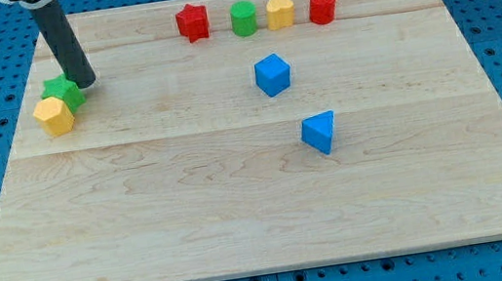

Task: Push the yellow heart to the top right of the blue cube

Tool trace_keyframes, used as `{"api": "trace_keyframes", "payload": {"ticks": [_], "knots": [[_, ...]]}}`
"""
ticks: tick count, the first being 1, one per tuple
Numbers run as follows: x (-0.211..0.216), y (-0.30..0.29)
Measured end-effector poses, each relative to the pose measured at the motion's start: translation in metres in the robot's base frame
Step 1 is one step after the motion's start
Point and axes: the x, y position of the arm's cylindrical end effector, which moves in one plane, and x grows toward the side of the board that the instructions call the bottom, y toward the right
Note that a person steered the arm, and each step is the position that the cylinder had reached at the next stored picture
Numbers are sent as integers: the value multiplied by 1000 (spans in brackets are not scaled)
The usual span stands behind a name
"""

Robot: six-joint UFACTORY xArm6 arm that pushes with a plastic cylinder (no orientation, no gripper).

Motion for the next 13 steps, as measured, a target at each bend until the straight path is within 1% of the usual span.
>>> {"api": "trace_keyframes", "payload": {"ticks": [3,4,5,6,7,8,9,10,12,13], "knots": [[0,-29],[-11,-4],[-44,13],[-98,16],[-121,66],[-121,166],[-140,206],[-142,223],[-120,260],[-119,287]]}}
